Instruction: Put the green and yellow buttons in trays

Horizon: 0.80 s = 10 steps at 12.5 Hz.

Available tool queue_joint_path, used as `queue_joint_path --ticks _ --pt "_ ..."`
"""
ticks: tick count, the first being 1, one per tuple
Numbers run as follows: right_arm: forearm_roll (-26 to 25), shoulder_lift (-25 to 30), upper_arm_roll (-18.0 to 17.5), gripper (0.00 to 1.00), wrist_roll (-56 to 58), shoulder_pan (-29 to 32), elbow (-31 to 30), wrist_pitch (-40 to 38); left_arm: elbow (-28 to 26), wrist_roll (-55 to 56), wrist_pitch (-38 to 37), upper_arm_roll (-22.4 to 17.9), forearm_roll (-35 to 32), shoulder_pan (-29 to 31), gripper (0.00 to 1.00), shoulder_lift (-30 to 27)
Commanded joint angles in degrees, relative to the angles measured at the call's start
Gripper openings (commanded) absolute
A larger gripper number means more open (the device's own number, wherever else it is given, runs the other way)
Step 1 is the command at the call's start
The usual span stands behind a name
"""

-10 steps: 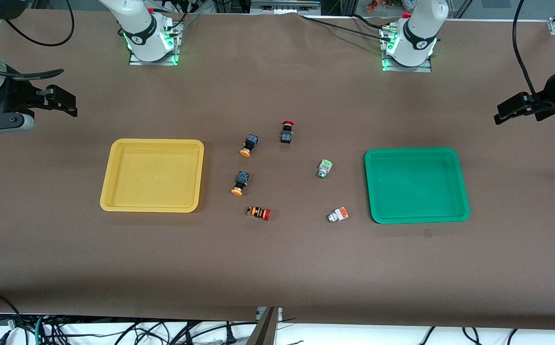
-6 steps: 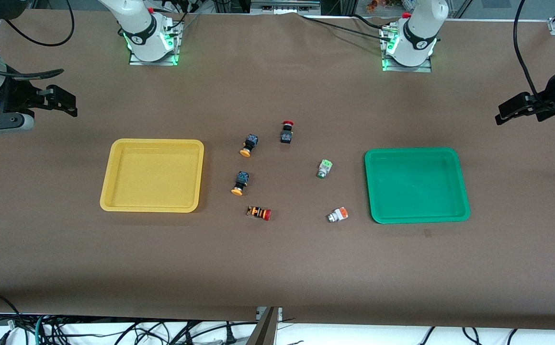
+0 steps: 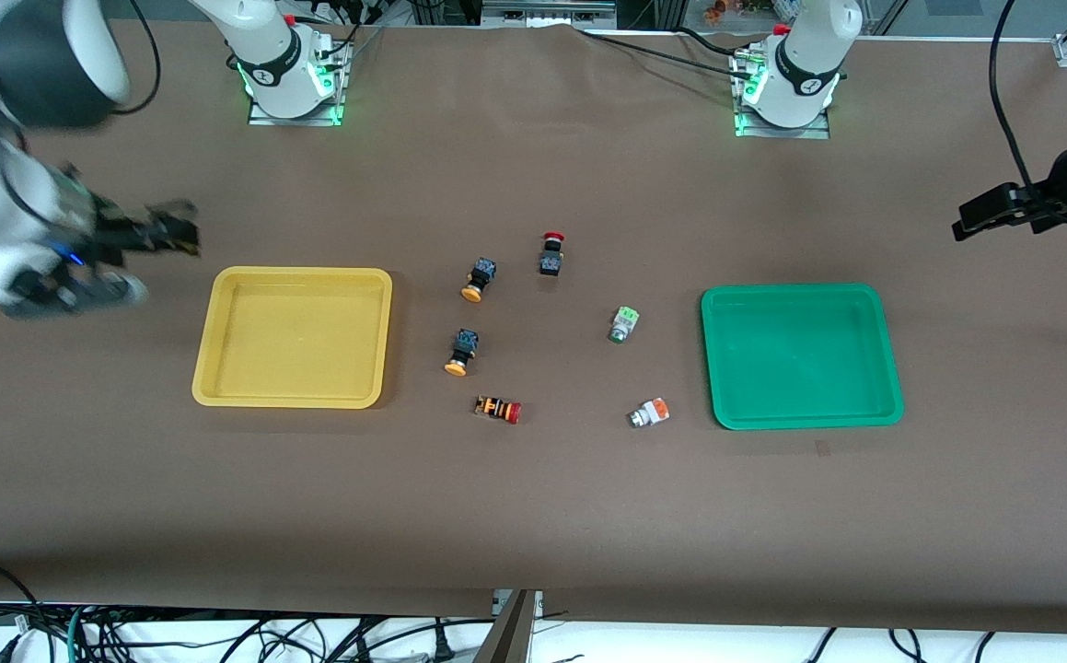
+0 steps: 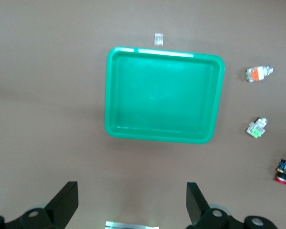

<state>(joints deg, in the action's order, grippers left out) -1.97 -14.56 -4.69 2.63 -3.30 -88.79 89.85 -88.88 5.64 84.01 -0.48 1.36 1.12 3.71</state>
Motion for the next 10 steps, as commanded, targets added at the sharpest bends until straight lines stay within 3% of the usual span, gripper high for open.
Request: queue_joint_path --ticks 1,3,5,8,10 --pt "1.18 -7.31 -0.05 1.00 -4.61 -3.63 1.51 5.05 3.00 -0.20 -0.52 3.09 0.23 -4.34 1.00 8.56" --pt "5.90 -11.87 -0.05 1.00 -14.89 -6.61 1.51 10.32 9.66 4.09 -0.25 3.55 0.13 -8.83 1.00 17.79" --pt "7.07 -15.92 0.04 1.00 -21.58 -12.31 1.51 18.39 13.80 3.33 2.71 4.16 1.10 -11.30 1.00 24.39" --pt "7.16 -22.16 -0.05 1.00 -33.97 -19.09 1.51 30.26 14.26 -3.61 17.71 4.61 0.40 -16.49 1.00 30.03" --pt "7.16 -25.42 0.04 1.00 -39.70 -22.43 1.60 36.07 14.43 -4.92 22.76 4.70 1.01 -16.15 1.00 32.05"
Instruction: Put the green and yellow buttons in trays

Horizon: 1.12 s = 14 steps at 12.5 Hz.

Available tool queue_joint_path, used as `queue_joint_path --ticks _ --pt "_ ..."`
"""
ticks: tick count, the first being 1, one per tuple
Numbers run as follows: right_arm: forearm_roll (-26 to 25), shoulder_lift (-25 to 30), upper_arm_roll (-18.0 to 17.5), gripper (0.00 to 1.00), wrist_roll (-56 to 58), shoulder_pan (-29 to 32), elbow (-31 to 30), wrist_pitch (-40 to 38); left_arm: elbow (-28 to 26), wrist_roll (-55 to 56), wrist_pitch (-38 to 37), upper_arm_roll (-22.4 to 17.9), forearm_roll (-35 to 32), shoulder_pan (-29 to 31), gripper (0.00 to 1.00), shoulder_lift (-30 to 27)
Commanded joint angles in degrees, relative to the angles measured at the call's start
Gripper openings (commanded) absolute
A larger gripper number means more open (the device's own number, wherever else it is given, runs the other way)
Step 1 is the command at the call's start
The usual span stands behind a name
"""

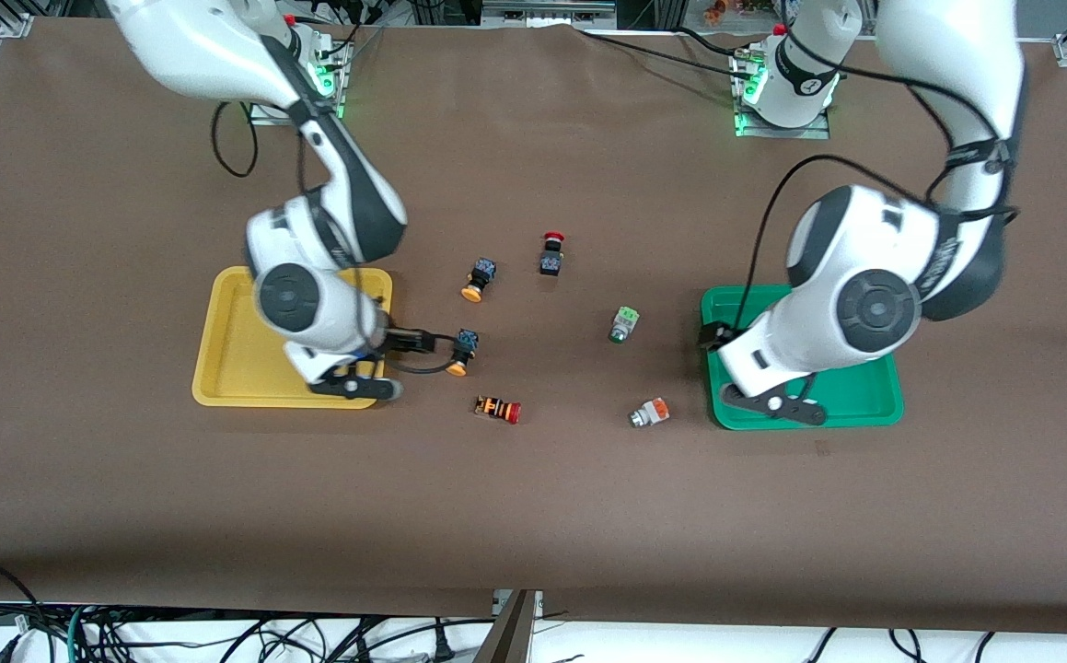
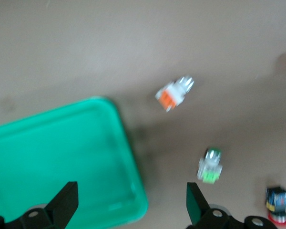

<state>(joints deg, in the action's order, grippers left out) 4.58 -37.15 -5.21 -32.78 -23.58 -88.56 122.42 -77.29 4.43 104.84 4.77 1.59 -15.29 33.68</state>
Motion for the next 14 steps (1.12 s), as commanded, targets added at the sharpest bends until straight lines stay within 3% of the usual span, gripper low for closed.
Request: queue_joint_path --ticks 1,3,6,8,9,10,12,14 --pt "0.52 -4.05 0.47 1.00 -5.62 -3.04 1.37 5.96 2.84 -9.64 3.51 -0.55 0.35 -0.35 1.00 3.31" --pt "0.52 -5.90 0.47 1.00 -5.72 -3.57 1.37 8.87 2.76 -22.83 11.91 -0.81 -0.09 -3.32 1.00 7.78" --pt "0.52 -8.19 0.56 0.97 -6.94 -4.97 1.29 11.87 2.84 -24.38 17.66 -0.90 -7.79 -4.84 1.00 12.10" --pt "0.08 -8.99 0.56 0.34 -6.86 -5.07 1.29 12.31 2.67 -26.21 18.73 -0.64 -12.30 -4.84 1.00 14.03" --pt "0.08 -9.34 0.56 0.13 -6.42 -5.07 1.29 12.31 2.93 -26.31 19.69 -0.46 -12.14 -4.84 1.00 15.70" --pt "0.08 -9.51 0.56 0.01 -6.51 -5.07 1.29 12.31 2.67 -26.31 22.40 -0.46 -12.14 -4.84 1.00 16.50" --pt "-0.27 -8.82 0.73 0.00 -5.29 -4.81 1.46 11.61 1.97 -26.05 23.21 -0.11 -12.05 -4.93 1.00 16.33" --pt "-0.27 -5.41 1.08 0.00 1.53 -1.40 2.94 3.66 1.36 -25.44 23.21 1.21 -11.35 -4.93 1.00 16.68"
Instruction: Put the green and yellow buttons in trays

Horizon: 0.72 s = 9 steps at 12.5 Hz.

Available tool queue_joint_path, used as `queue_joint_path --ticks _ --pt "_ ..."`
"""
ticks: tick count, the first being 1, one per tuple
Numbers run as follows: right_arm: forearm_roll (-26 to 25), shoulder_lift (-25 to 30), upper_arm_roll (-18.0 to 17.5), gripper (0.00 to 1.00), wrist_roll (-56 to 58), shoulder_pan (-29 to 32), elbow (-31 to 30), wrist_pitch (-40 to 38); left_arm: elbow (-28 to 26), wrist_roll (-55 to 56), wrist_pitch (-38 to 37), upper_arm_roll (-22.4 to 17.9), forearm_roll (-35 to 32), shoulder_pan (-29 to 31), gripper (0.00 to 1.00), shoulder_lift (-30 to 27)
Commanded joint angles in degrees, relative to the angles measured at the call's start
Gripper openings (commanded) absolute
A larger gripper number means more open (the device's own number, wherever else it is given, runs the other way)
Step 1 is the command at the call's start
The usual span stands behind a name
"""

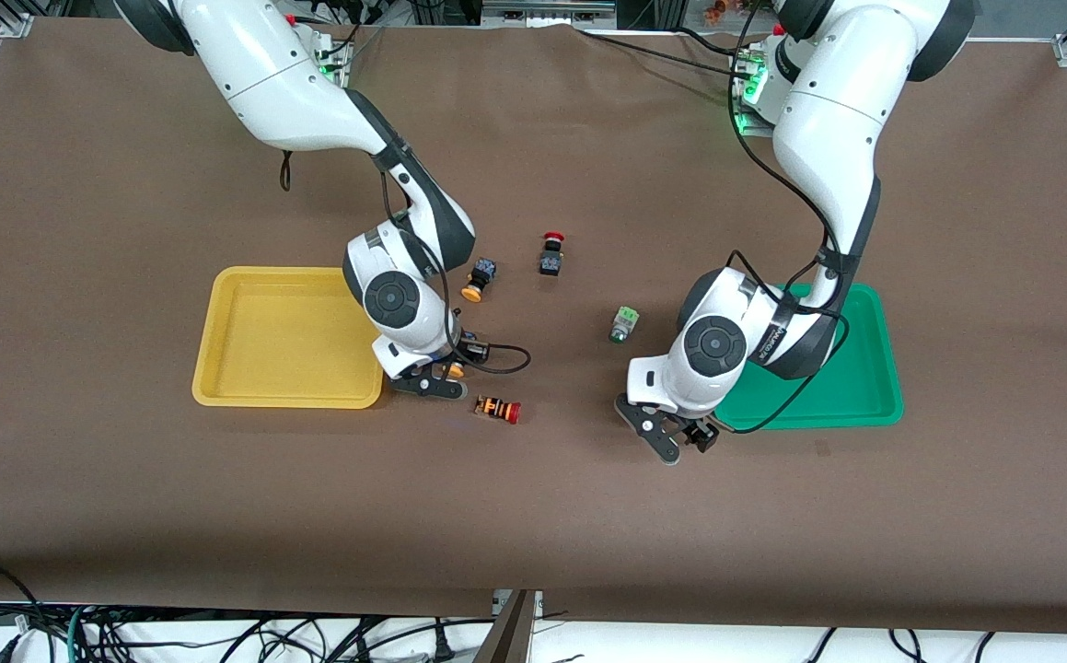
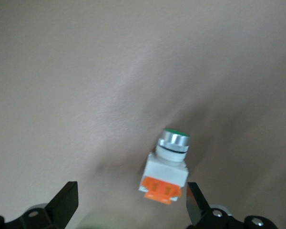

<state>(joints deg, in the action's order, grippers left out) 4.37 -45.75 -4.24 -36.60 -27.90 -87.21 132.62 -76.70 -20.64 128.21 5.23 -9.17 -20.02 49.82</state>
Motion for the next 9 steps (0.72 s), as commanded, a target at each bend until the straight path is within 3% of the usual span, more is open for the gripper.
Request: queue_joint_path --ticks 1,2,4,5,7,8,9 --pt "-0.24 3.65 0.28 0.00 10.79 4.94 2.48 -11.46 0.33 -0.37 -0.16 0.75 -0.59 -0.20 1.00 0.46" --pt "-0.32 5.39 1.07 0.00 15.81 6.96 1.70 -15.16 0.06 -0.19 -0.07 0.75 -0.59 -0.20 1.00 0.54" --pt "-0.50 8.38 7.46 0.00 26.18 7.86 -2.58 -19.14 0.15 0.07 0.28 0.75 0.02 -0.20 0.95 2.11" --pt "-0.50 9.96 10.27 0.00 29.45 7.86 -6.09 -18.54 0.58 0.24 0.37 0.75 0.81 -0.20 0.82 3.52" --pt "-0.50 11.64 15.81 0.00 35.69 7.86 -10.06 -18.28 0.59 -0.45 0.28 0.66 -0.15 -0.20 0.26 3.71" --pt "-0.24 11.91 18.28 0.00 39.20 7.95 -12.43 -16.97 0.67 -0.46 0.28 0.66 -0.15 -0.02 0.08 3.36" --pt "0.02 12.44 19.78 0.00 40.19 8.04 -15.33 -14.61 0.93 -0.20 0.20 0.58 -0.24 -0.02 0.00 2.83"
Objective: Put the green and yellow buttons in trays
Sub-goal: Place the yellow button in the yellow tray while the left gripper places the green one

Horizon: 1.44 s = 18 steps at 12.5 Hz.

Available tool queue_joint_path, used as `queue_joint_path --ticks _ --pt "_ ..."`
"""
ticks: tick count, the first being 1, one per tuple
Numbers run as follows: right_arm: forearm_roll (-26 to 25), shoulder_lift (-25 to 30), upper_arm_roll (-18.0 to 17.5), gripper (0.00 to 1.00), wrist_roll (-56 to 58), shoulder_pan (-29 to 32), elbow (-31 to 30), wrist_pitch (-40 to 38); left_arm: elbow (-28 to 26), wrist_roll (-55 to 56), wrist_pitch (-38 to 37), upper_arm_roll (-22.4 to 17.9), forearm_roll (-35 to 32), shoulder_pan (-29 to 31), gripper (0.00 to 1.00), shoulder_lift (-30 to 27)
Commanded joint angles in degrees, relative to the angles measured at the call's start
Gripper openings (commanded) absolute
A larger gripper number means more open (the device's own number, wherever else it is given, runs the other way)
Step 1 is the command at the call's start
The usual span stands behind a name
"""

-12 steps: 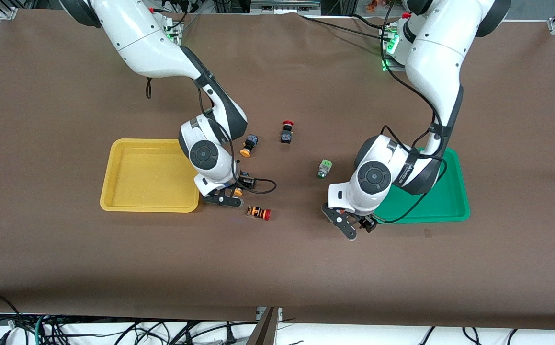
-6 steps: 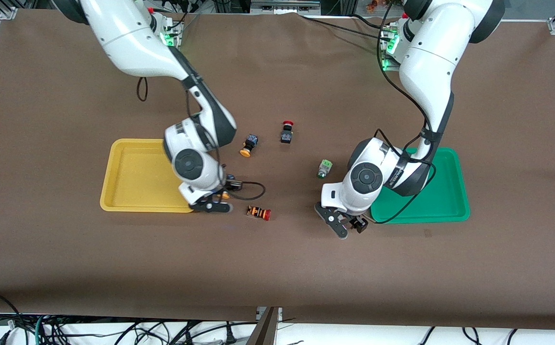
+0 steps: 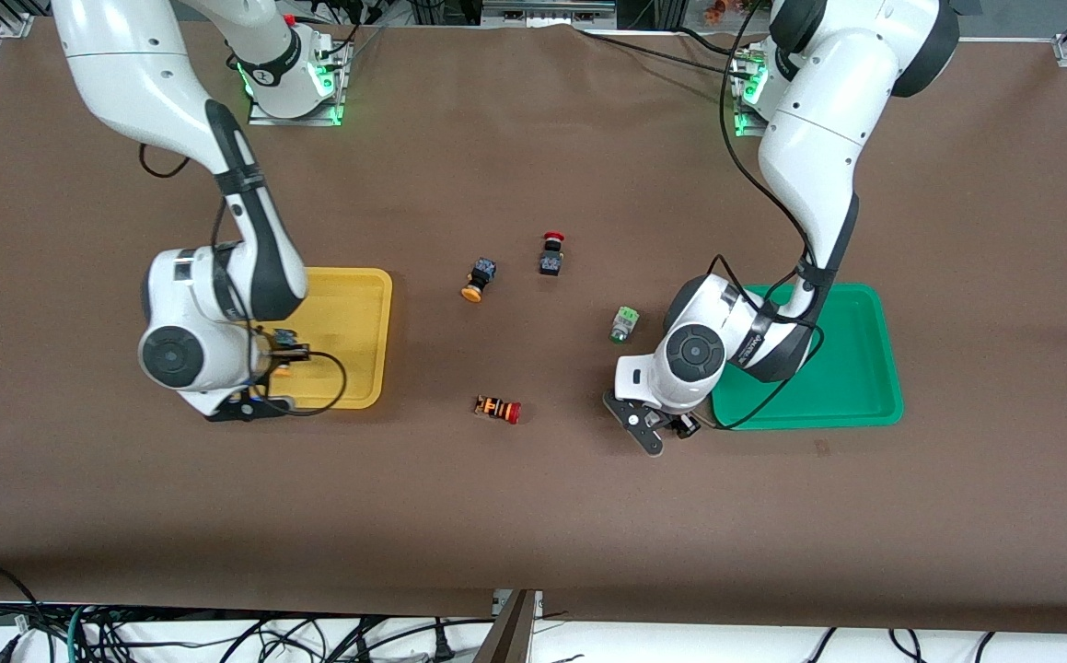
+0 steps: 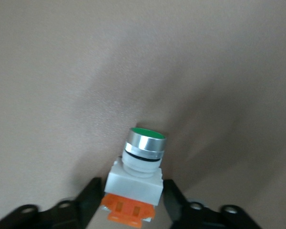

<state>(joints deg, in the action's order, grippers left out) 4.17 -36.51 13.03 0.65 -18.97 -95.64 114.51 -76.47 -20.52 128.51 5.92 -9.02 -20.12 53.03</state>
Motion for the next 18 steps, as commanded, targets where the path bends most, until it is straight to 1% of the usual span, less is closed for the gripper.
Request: queue_joint_path --ticks 1,2,3,4,5,6,7,8,10,11,12,13,14,16,17,18 --pt "0.31 3.55 2.70 0.00 2.96 -0.90 -9.72 6.75 0.71 0.13 -0.19 -0.12 -0.03 0.51 0.00 -0.99" --pt "0.31 3.64 2.79 0.00 2.96 -0.81 -11.75 9.65 0.71 -0.13 -0.71 -0.21 0.06 1.04 0.00 -3.00" --pt "0.74 3.55 2.79 0.27 2.78 -0.72 -12.29 10.47 0.10 -0.31 -1.41 -0.21 0.06 2.09 0.00 -4.94" --pt "0.75 3.64 2.79 0.96 2.69 -0.81 -12.12 9.95 0.01 -0.66 -4.21 -0.21 0.14 3.49 0.00 -6.61" --pt "0.92 4.77 2.44 1.00 2.95 -0.81 -10.90 7.60 -0.08 -0.75 -7.71 -0.21 0.23 5.25 0.00 -8.10" --pt "1.53 6.00 1.57 1.00 2.52 -1.33 -9.15 3.66 0.10 -0.75 -11.49 -0.12 0.32 6.83 0.01 -8.64" --pt "3.37 6.71 -0.53 1.00 0.86 -2.03 -6.78 -0.04 -0.25 -1.44 -14.23 0.05 0.32 9.72 0.01 -8.99" --pt "5.13 6.80 -2.46 1.00 -3.50 -2.47 -5.10 -2.07 -1.73 -4.50 -15.99 0.57 0.32 12.18 0.00 -9.43" --pt "6.72 6.63 -8.43 1.00 -13.25 -3.44 -4.82 -1.40 -8.22 -13.62 -16.10 0.93 0.49 17.36 0.00 -12.67" --pt "7.42 6.37 -11.15 1.00 -18.61 -3.79 -4.82 -0.35 -11.21 -15.84 -16.01 2.32 0.76 20.09 0.00 -13.91" --pt "7.86 5.93 -13.44 1.00 -23.80 -4.75 -4.91 1.66 -13.85 -15.87 -15.92 3.56 0.76 22.38 0.07 -14.70" --pt "8.65 5.06 -15.03 1.00 -28.90 -6.50 -4.91 3.51 -14.31 -16.04 -16.10 4.26 0.76 23.18 0.38 -14.97" --pt "9.79 3.74 -15.57 1.00 -33.73 -9.13 -4.91 6.58 -14.14 -15.95 -16.19 4.27 0.85 23.11 0.99 -15.06" --pt "9.89 1.46 -15.58 1.00 -41.56 -14.58 -4.91 12.38 -14.05 -14.38 -16.80 4.36 0.85 22.84 1.00 -18.12" --pt "9.89 0.75 -15.58 1.00 -43.26 -15.83 -4.91 13.80 -13.62 -12.89 -18.54 4.36 0.76 22.32 1.00 -19.44" --pt "9.98 -0.22 -15.58 1.00 -44.32 -17.40 -4.91 14.51 -12.40 -9.92 -19.00 5.23 0.76 21.27 1.00 -21.11"
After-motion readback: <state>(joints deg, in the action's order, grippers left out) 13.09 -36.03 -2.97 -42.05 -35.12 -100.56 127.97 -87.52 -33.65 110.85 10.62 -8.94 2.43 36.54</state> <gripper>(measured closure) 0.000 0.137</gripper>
